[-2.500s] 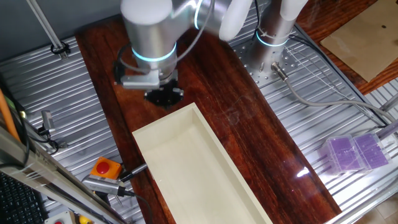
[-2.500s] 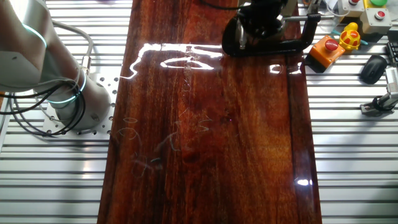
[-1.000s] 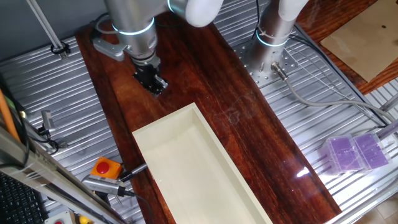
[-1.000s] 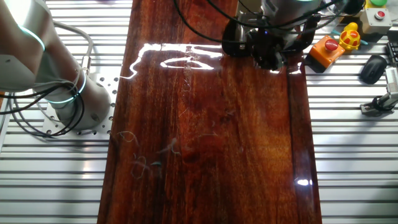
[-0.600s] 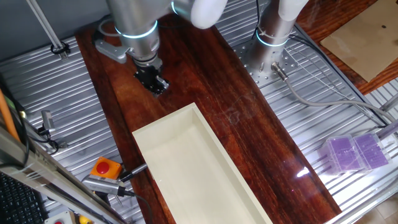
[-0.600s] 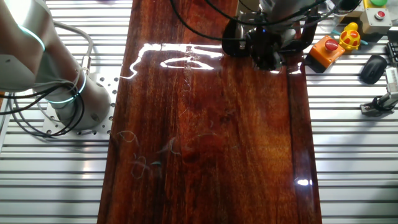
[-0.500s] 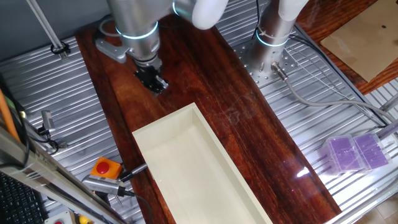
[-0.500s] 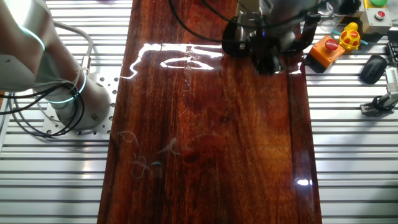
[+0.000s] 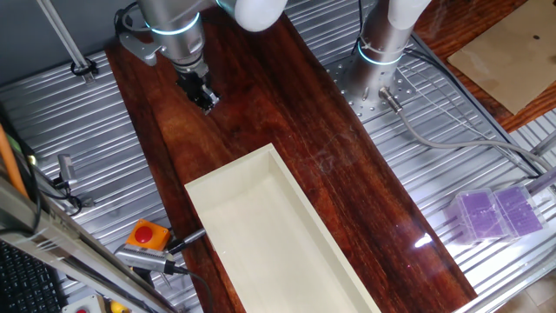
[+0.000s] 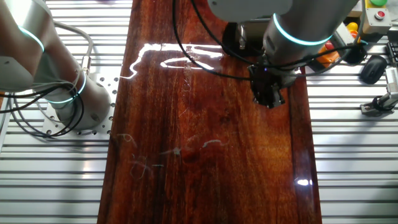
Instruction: Turn on the water tap
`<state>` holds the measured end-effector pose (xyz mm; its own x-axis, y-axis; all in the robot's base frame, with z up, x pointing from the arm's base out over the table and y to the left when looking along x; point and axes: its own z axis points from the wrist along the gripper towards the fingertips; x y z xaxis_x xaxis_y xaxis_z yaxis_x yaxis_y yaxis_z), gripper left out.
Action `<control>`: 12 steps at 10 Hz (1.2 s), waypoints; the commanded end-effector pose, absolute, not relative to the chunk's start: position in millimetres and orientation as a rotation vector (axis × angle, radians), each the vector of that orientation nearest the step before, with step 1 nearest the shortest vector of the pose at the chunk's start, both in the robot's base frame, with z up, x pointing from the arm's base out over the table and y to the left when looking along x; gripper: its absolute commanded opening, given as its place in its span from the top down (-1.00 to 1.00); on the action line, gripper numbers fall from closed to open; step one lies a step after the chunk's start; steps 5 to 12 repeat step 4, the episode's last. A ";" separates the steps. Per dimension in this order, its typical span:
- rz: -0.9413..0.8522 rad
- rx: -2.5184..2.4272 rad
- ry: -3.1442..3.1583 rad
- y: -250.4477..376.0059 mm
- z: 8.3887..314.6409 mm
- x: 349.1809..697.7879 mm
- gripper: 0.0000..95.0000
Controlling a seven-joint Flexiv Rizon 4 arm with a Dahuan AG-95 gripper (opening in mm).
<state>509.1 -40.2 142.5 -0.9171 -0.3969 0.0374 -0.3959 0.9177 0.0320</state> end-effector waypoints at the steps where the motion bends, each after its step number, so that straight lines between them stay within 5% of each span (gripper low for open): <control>1: -0.054 0.723 -3.034 -39.9 142.9 508.7 1.00; 12: -0.046 0.738 -3.028 -39.5 142.7 508.8 1.00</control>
